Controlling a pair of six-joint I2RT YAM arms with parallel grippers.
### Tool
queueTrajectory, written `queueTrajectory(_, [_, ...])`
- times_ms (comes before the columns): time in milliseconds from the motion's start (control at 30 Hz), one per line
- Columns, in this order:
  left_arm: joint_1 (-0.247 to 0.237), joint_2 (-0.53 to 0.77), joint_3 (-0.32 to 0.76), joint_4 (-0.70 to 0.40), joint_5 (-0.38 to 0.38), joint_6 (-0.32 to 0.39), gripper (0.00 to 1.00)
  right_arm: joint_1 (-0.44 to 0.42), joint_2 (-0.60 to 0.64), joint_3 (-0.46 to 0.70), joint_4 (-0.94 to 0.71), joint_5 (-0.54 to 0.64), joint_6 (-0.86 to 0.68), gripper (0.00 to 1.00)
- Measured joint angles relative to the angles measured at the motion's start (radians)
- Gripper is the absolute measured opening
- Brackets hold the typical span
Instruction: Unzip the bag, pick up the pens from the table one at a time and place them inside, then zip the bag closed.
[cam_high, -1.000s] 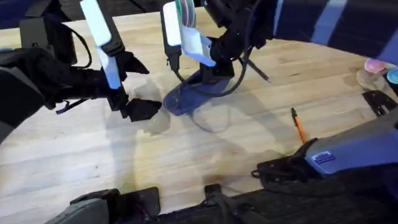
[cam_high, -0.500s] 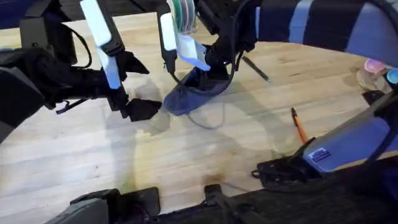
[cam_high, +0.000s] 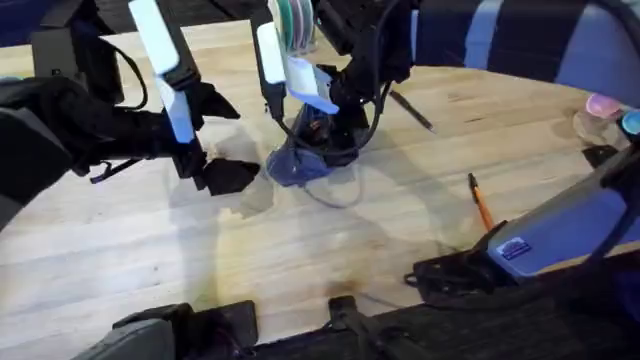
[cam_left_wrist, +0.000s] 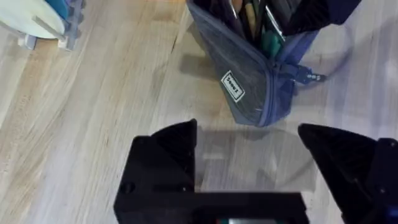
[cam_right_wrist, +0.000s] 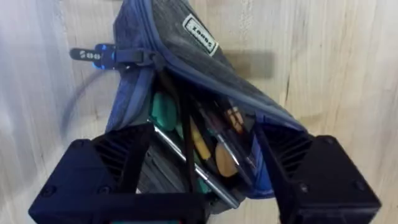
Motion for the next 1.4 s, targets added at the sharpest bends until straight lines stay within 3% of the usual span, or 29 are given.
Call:
queueTrajectory(600, [0.0,0.0,0.0,0.0,0.0,0.0,0.993,0.02,-0.019,0.0,-0.015,0.062,0.011,0.998])
queueTrajectory(1033, [0.0,0.0,0.0,0.0,0.0,0.0,0.993,0.018,-0.325,0.0,-0.06,0.087,0.127,0.998])
queueTrajectory(1233, [0.0,0.0,0.0,0.0,0.0,0.0,0.993,-0.081,-0.428,0.0,-0.062,0.096,0.32,0.997])
queueTrajectory(1400, [0.0,0.0,0.0,0.0,0.0,0.0,0.993,-0.24,-0.444,0.0,-0.067,0.099,0.478,0.998])
